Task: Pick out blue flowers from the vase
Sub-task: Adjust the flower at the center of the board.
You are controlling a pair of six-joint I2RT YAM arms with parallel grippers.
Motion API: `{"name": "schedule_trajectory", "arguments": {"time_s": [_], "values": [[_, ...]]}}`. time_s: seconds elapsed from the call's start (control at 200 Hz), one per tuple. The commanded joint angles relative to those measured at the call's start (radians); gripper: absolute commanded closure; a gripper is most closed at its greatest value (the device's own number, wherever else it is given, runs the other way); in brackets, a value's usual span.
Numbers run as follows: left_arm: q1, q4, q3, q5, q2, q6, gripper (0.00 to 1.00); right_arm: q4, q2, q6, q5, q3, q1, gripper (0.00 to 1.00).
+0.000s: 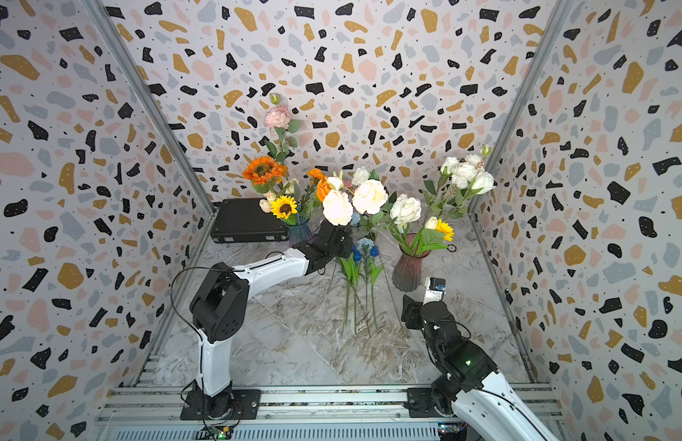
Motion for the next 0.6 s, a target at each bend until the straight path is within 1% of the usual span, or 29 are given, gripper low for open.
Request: {"name": "schedule_trajectory", "arguments": {"time_s": [0.0,0.145,0.28,0.35,0.385,0.566,0.596], "values": [[0.011,-0.021,0.060,-0.039,0.058,-0.079,1.00,-0.039,-0.004,-0.019,0.019,0.035,-0.004,0.29],[0.013,-0.022,0.098,-0.049,0.110,-0.090,1.00,-0.058,-0.013,-0.032,0.032,0.051,-0.004,0.29],[0.013,-0.023,0.119,-0.045,0.137,-0.069,1.00,-0.067,-0.012,-0.040,0.044,0.051,-0.004,0.28],[0.013,-0.016,0.119,-0.042,0.140,-0.058,0.90,-0.065,-0.007,-0.036,0.044,0.050,-0.005,0.25],[0.013,-0.012,0.117,-0.040,0.139,-0.049,0.83,-0.067,-0.006,-0.032,0.045,0.049,-0.005,0.23],[0.013,0.033,0.080,-0.036,0.102,-0.022,0.56,-0.066,-0.002,-0.030,0.076,0.046,-0.008,0.01],[0.013,0.034,0.080,-0.037,0.095,-0.017,0.51,-0.066,0.001,-0.034,0.080,0.049,-0.010,0.00]]}}
